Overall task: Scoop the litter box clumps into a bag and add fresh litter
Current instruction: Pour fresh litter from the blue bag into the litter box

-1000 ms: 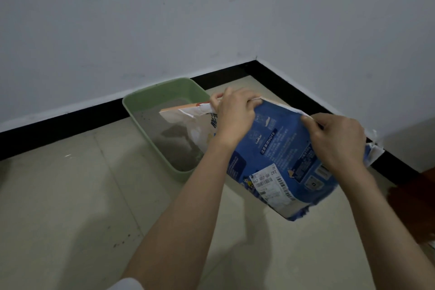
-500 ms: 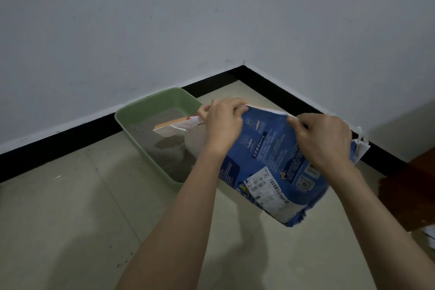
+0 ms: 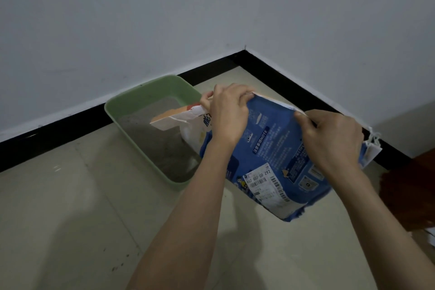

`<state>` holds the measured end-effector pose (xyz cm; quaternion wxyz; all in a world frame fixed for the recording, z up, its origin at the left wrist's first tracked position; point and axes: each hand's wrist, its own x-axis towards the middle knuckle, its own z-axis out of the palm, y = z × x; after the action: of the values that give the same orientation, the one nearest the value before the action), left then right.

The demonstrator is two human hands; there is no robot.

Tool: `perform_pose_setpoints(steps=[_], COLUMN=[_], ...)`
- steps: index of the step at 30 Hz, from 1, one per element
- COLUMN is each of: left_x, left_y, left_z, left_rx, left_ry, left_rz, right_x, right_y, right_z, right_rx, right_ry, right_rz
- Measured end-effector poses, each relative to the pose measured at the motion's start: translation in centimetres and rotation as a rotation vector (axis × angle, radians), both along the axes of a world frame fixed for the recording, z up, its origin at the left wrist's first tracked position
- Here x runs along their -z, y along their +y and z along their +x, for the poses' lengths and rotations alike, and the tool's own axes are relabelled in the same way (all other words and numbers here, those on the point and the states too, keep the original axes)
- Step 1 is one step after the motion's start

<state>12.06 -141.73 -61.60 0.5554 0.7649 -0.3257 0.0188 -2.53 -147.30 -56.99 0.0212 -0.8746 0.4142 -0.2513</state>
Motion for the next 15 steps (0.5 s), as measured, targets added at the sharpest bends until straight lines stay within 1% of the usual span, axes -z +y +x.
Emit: perform_pose_setpoints(steps=[8,15], left_x=[-0.2,-0.3], left_y=[-0.1,0.3], left_z=[3.3,4.5], left_rx=[-0.042,-0.086], left_ry=[-0.079,-0.099], left_rz=[-0.007,-0.027], right_x=[1.1,2.6], right_y=[1.0,1.0], right_z=[3.4,4.9], right_rx=[-0.016,-0.061], right_ry=[-0.134,-0.218], right_rz=[0.103,0.182])
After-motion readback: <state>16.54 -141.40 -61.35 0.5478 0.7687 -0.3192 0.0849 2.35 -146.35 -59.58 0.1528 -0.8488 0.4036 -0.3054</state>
